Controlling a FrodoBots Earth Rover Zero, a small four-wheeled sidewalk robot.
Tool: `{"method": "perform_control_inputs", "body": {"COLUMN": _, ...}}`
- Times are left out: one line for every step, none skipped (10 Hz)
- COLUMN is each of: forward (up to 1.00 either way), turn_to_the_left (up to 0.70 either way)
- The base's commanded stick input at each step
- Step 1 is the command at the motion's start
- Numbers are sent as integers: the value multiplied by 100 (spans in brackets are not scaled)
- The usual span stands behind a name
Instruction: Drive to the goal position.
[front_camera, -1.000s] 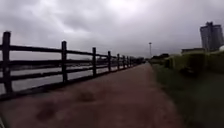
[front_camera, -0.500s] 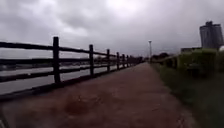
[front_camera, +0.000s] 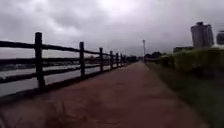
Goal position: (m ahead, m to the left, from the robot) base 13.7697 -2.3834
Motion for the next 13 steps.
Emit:
{"method": "perform_control_inputs", "body": {"forward": 100, "turn_to_the_left": 0}}
{"method": "perform_control_inputs", "body": {"forward": 100, "turn_to_the_left": 0}}
{"method": "perform_control_inputs", "body": {"forward": 100, "turn_to_the_left": 0}}
{"method": "perform_control_inputs", "body": {"forward": 100, "turn_to_the_left": 0}}
{"method": "perform_control_inputs", "body": {"forward": 100, "turn_to_the_left": 0}}
{"method": "perform_control_inputs", "body": {"forward": 100, "turn_to_the_left": 0}}
{"method": "perform_control_inputs", "body": {"forward": 100, "turn_to_the_left": 0}}
{"method": "perform_control_inputs", "body": {"forward": 100, "turn_to_the_left": 0}}
{"method": "perform_control_inputs", "body": {"forward": 100, "turn_to_the_left": 0}}
{"method": "perform_control_inputs", "body": {"forward": 100, "turn_to_the_left": 0}}
{"method": "perform_control_inputs", "body": {"forward": 100, "turn_to_the_left": 0}}
{"method": "perform_control_inputs", "body": {"forward": 100, "turn_to_the_left": 0}}
{"method": "perform_control_inputs", "body": {"forward": 100, "turn_to_the_left": 0}}
